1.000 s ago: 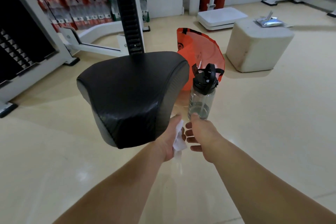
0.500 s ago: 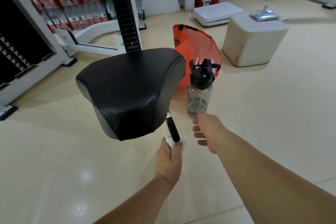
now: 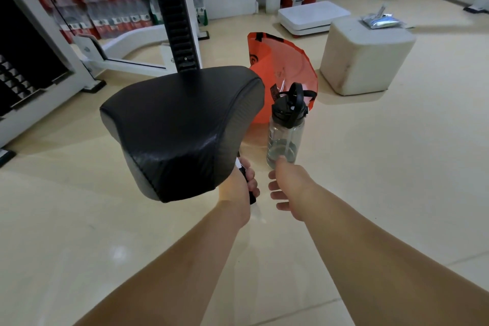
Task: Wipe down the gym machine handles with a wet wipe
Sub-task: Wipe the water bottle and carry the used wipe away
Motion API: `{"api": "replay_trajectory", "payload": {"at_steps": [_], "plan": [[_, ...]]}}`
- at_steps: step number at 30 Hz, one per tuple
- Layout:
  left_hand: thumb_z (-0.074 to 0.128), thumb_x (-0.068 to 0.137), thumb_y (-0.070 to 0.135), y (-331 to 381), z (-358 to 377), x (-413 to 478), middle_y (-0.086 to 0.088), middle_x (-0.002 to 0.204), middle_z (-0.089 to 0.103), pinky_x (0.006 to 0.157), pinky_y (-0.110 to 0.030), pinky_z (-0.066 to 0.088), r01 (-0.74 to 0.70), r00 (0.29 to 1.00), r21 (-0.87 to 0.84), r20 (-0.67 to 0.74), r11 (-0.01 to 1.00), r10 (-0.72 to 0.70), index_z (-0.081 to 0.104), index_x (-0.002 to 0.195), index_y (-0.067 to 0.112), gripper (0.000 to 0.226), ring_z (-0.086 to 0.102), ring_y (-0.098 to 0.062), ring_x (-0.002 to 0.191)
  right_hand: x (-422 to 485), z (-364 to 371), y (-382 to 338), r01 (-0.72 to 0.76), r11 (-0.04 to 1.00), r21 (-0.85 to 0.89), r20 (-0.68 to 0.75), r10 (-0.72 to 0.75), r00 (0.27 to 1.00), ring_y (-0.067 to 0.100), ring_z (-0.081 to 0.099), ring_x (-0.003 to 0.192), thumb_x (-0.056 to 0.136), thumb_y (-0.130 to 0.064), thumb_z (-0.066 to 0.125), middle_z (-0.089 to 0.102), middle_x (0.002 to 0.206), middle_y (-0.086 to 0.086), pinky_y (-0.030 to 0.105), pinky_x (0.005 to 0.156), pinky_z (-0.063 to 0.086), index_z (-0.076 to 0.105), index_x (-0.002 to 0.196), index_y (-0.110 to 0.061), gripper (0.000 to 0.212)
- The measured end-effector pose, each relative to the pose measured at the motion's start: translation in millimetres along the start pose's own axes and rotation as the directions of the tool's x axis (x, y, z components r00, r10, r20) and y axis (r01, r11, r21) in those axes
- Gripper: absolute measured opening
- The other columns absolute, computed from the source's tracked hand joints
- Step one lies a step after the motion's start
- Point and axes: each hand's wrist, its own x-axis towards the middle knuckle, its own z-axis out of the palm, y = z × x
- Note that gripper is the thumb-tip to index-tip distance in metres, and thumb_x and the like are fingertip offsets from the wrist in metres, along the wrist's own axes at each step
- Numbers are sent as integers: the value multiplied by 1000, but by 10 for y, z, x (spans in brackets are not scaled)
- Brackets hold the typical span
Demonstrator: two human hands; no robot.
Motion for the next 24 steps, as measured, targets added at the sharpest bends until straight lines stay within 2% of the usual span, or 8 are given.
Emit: {"api": "replay_trajectory", "payload": {"at_steps": [2,7,10,13,15,18,22,24], "plan": [[37,106,39,-91,-37,24,1,55,41,51,-28,28,1,1000,-3,-3,1000,-1,51,74,19,41,31,-16,46,25,-19,24,-14,1000,-2,2,14,1000,27,66,97,107,-54,32,70,114,10,44,86,51,61,130,-10,58],[30,105,52,-875,-278,-183,-7,51,46,47,-26,35,189,982,91,10,978,-191,56,74,9,59,39,-21,40,86,-20,45,-21,999,31,7,20,1000,25,58,81,107,-53,33,63,96,8,41,79,49,64,124,-9,56],[22,106,51,-720,-288,141,-12,71,61,63,-32,42,227,974,-94,10,969,-227,62,96,9,59,56,-26,61,110,11,44,-10,999,53,10,10,1000,26,60,84,107,-54,31,65,98,8,41,80,49,65,122,-8,59],[26,108,42,-147,-124,276,-14,105,67,86,-40,45,120,992,-153,50,981,-114,62,115,14,47,61,-25,91,130,0,99,-3,1000,6,19,3,1000,28,64,95,107,-57,27,68,110,9,44,86,51,64,125,-8,64],[32,107,39,-4,-37,169,-11,89,62,74,-34,44,98,992,-134,93,986,-86,62,104,11,41,55,-22,75,166,-38,113,9,1000,-8,11,-9,1000,27,62,92,107,-58,26,67,112,9,42,81,50,61,131,-8,66],[43,93,32,-351,-136,-30,-1,56,45,48,-25,24,252,966,3,65,968,-252,56,67,15,34,34,-16,45,178,-63,103,7,1000,11,1,-7,1000,26,60,86,106,-59,28,66,104,8,40,78,49,63,129,-8,65],[31,101,49,-964,-152,-522,-1,51,35,46,-23,12,505,860,68,41,860,-508,47,58,18,56,21,-15,41,14,-144,27,33,999,3,26,-33,999,24,59,86,107,-58,30,63,98,5,39,81,48,67,119,-10,62],[19,101,66,-914,-77,-719,-2,48,37,45,-22,16,519,843,259,-1,814,-537,45,57,16,71,23,-16,40,-147,-313,-4,69,998,9,24,-69,997,23,59,85,107,-57,33,64,97,5,37,81,48,69,116,-10,60]]}}
